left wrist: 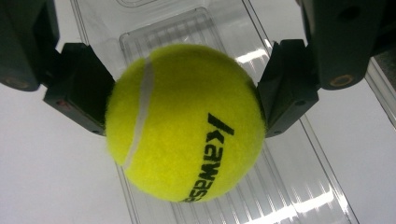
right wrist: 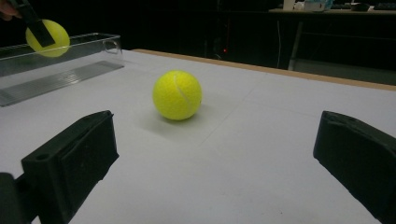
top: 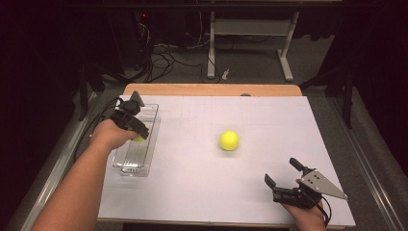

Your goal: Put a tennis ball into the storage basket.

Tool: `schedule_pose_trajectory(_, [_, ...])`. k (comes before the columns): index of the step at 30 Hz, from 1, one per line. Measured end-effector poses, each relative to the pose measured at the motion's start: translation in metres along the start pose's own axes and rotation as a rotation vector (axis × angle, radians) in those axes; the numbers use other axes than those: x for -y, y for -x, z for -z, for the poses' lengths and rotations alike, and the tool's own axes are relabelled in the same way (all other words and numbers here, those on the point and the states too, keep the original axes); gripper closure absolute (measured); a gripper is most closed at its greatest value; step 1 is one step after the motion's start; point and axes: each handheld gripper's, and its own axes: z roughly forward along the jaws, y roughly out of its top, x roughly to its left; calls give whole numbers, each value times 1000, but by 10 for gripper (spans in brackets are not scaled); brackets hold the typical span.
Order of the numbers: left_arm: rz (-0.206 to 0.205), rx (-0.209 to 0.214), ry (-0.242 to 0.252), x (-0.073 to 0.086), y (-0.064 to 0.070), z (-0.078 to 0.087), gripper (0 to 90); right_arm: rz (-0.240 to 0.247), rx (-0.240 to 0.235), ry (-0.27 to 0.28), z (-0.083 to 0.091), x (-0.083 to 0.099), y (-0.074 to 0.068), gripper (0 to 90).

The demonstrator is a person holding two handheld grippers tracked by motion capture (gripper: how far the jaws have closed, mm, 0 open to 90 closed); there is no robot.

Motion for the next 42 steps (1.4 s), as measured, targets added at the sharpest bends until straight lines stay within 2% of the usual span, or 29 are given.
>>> schedule_pose_trajectory(3, [10, -2, 13, -1, -1, 0, 258, -3, -1, -4, 0, 0, 0, 1])
schedule_pose_trajectory(11, [19, 11, 10, 0, -3, 0, 256, -4, -1, -6, -1, 1, 0, 1])
schedule_pose_trajectory(15, [4, 8, 8, 1, 0, 0, 255, -3, -2, -4, -1, 1, 0, 1])
schedule_pose_trajectory(16, [1, 18, 6, 1, 1, 0, 255, -3, -2, -4, -1, 1, 0, 1])
schedule_pose_trajectory(19, [10, 9, 10, 1, 1, 0, 255, -3, -1, -5, -1, 1, 0, 1])
schedule_pose_trajectory(24, [10, 26, 20, 2, 0, 3, 247, -2, -1, 0, 0, 0, 0, 1])
schedule_pose_trajectory(25, [14, 30, 33, 2, -1, 5, 221, -4, 0, 0, 0, 0, 0, 1])
schedule_pose_trajectory(29, [17, 54, 74, 5, -1, 14, 6, -1, -1, 1, 0, 0, 0, 1])
schedule_pose_trajectory(31, [6, 67, 86, 7, -1, 18, 6, -1, -2, -1, 0, 0, 0, 1])
schedule_pose_trajectory(36, [2, 56, 78, 10, 0, 19, 6, 1, -3, -3, -1, 0, -1, 1])
schedule_pose_trajectory(42, [2, 61, 65, 12, 3, 21, 6, 2, -4, -3, -2, 0, -1, 1])
